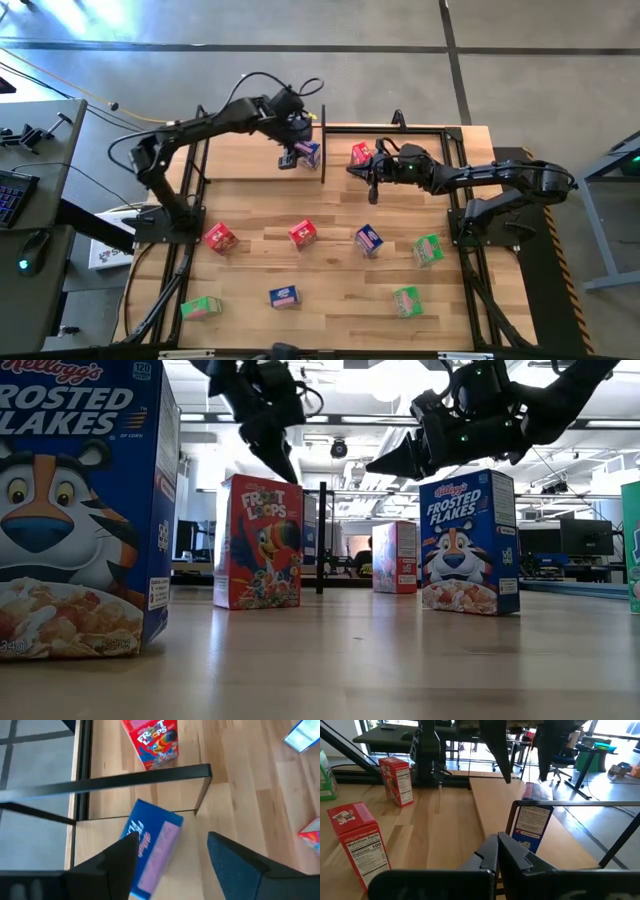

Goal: Stack cereal on shelf
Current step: Put the top blue cereal box on the shelf

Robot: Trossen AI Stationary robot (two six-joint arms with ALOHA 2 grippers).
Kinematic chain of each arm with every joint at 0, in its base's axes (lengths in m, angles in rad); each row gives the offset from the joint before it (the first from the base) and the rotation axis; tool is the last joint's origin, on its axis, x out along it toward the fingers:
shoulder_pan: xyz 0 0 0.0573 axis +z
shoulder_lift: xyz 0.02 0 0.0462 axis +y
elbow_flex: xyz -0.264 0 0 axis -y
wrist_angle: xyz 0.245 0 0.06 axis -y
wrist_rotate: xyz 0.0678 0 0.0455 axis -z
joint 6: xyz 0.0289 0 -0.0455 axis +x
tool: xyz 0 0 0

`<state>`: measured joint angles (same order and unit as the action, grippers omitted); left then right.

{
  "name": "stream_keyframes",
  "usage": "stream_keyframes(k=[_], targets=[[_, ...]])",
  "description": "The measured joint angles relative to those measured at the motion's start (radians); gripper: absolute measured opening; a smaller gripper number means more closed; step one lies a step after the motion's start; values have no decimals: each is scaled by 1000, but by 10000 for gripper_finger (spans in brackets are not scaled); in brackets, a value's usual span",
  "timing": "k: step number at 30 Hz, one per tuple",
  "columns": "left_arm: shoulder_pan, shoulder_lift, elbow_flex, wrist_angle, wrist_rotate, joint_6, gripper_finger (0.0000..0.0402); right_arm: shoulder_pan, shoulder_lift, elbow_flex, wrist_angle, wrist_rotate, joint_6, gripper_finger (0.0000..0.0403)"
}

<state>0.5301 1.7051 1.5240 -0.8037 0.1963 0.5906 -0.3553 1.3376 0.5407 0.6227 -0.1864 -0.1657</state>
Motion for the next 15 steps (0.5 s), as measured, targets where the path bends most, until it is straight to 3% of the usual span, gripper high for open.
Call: stream_keyframes(k=[9,15], targets=[[0,52,25,4,-67,57,246,0,0,0,-7,-8,0,0],[0,91,25,10,-180,111,246,0,0,0,-7,-8,0,0]])
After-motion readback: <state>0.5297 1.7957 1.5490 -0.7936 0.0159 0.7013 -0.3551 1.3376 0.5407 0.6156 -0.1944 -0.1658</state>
